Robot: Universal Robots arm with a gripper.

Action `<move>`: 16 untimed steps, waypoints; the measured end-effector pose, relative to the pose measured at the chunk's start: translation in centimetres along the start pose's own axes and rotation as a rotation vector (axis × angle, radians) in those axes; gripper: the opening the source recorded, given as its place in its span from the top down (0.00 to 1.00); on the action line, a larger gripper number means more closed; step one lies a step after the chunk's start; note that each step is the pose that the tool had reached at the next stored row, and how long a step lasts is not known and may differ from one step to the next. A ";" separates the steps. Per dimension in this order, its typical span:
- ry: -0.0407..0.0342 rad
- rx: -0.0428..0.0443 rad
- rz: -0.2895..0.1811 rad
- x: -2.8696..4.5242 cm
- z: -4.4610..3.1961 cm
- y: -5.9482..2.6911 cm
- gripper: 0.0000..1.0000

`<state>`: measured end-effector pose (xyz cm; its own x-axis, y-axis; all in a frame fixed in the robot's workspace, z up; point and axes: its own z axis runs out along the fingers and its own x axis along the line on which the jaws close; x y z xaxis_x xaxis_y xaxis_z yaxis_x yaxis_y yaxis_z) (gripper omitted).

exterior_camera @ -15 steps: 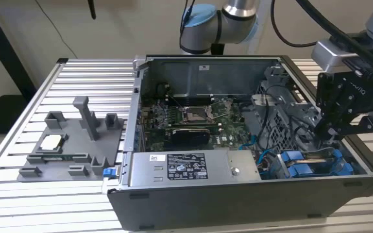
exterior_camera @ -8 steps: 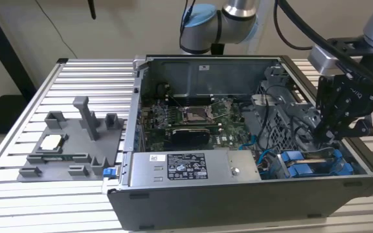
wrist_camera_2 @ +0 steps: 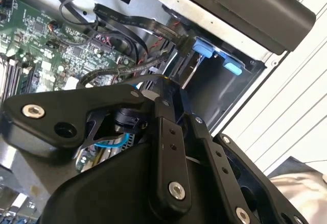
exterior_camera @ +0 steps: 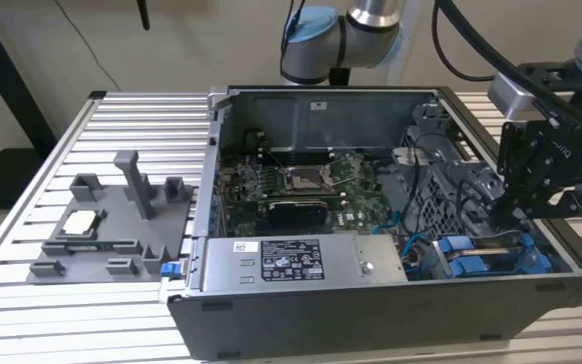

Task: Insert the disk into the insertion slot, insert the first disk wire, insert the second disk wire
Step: 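Insert the first disk wire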

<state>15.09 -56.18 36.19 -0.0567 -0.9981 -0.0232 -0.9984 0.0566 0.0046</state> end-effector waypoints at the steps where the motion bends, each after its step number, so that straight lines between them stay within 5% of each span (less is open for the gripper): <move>1: 0.0000 0.0000 0.000 0.00 0.00 0.00 0.81; 5: 0.0004 -0.0041 0.000 0.03 0.00 -0.05 0.81; 9: 0.0020 -0.0340 0.001 0.12 0.09 -0.47 0.81; 16: 0.0026 -0.0411 0.000 0.13 0.78 -1.31 0.81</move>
<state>16.39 -56.37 35.39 -0.0568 -0.9982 -0.0206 -0.9974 0.0558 0.0456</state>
